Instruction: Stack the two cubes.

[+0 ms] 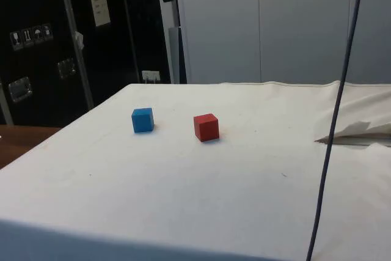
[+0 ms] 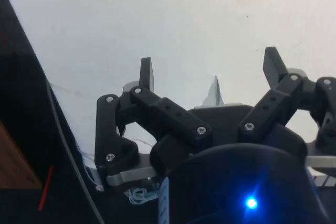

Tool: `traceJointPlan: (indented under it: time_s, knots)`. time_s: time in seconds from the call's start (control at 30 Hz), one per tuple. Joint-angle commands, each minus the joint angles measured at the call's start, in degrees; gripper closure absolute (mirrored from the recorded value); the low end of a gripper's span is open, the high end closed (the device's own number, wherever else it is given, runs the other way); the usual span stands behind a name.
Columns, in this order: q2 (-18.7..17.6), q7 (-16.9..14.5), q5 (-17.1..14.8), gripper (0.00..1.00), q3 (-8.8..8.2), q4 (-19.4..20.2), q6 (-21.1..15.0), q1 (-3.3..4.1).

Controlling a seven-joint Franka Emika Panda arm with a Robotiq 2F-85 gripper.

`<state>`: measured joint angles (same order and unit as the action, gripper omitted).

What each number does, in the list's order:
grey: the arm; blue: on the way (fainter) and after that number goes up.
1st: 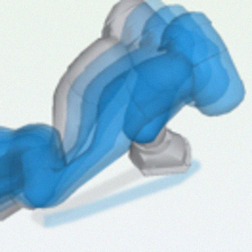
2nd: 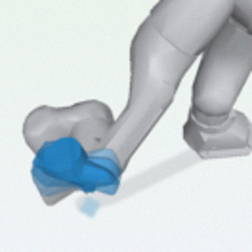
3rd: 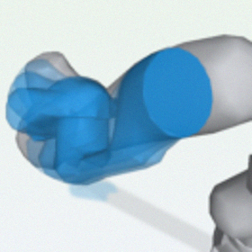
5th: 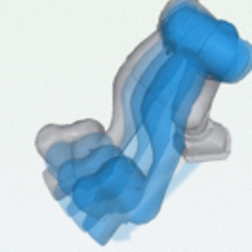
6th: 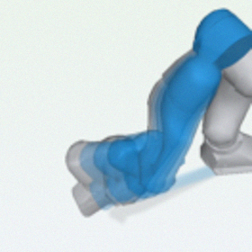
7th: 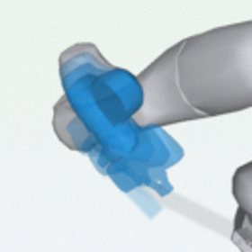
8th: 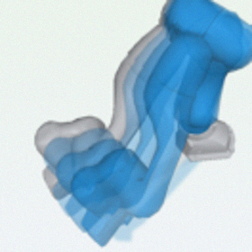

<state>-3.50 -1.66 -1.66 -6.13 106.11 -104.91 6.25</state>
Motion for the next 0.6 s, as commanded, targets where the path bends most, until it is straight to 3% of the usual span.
traceJointPlan:
  time_s: [0.0, 0.07, 0.57]
  knots:
    - [0.69, 0.69, 0.69, 0.0, 0.17, 1.2, -1.2, 0.23]
    - [0.29, 0.23, 0.11, 0.0, 0.29, 0.86, -0.4, 0.0]
    - [3.44, 1.49, 2.29, 0.0, 1.78, 10.6, -9.57, 0.17]
